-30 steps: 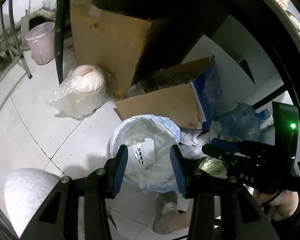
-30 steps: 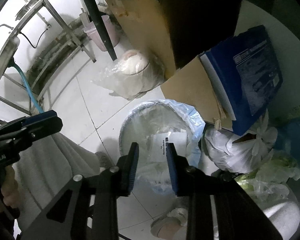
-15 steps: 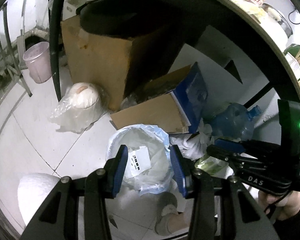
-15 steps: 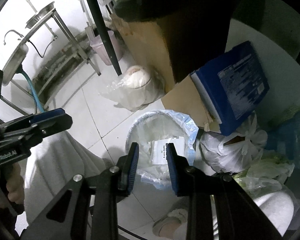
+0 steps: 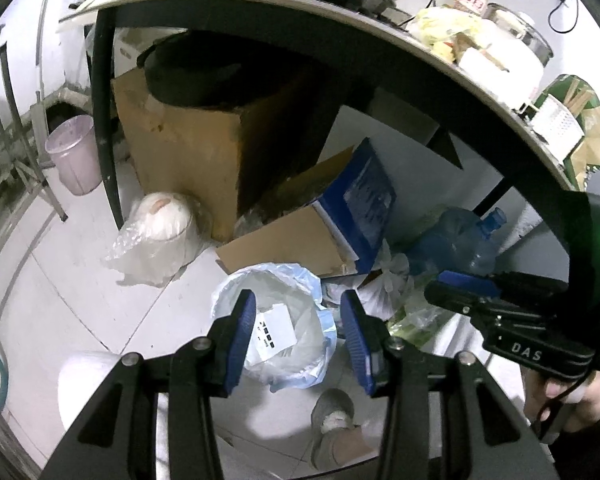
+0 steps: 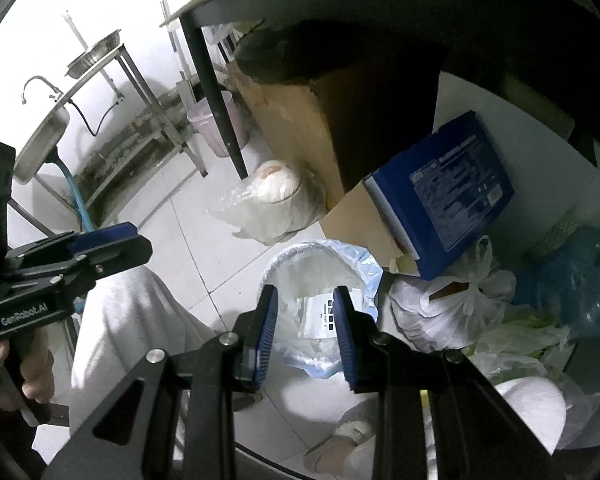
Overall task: Collect trash
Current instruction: 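Raise both open tools from the bin back up toward the counter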
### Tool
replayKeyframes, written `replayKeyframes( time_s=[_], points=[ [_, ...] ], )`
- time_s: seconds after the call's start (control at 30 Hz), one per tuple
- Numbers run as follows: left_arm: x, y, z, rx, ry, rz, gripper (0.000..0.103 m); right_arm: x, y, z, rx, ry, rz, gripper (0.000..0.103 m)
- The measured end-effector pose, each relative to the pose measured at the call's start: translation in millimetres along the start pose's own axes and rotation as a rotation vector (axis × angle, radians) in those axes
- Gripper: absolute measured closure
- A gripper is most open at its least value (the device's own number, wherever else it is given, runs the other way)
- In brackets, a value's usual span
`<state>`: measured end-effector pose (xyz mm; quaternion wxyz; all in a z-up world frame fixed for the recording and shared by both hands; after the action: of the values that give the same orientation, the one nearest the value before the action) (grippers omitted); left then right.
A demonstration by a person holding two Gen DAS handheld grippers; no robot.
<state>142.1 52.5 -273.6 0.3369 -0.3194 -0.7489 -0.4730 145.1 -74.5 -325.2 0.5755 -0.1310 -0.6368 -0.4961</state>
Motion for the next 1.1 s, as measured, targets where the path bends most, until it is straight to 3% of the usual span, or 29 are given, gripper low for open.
replayKeyframes(
  time_s=[0.57,0.9,1.1],
  points=[
    [35.7,9.9,-51.2,-0.084,-0.054,-0.064,0.058,91.0,4.4,-13.0,0.003,-0.031,-0.116,0.077],
    [55.7,19.2,-88.3,-0.153,-0.100,-0.100,0.042,140.6,15.3,-19.0,0.002,-0.034,-0.187,0.077],
    [63.0,25.9,-105.8,-0.193,-0.103,-0.109,0.041,166.3,21.7,-26.1,-0.004,-0.043,-0.236,0.077]
  ],
)
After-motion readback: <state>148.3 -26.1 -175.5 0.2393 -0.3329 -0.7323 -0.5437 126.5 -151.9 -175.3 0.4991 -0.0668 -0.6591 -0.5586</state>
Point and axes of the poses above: each gripper's, at about its wrist camera, not at the fingertips, and x roughly against the way its jaws point, z to its left, y to its top, the point moved 8 cm from there along -x, roughly the way its jaws point, and after that the axes turned 8 degrees about x, right-handed, at the moved point
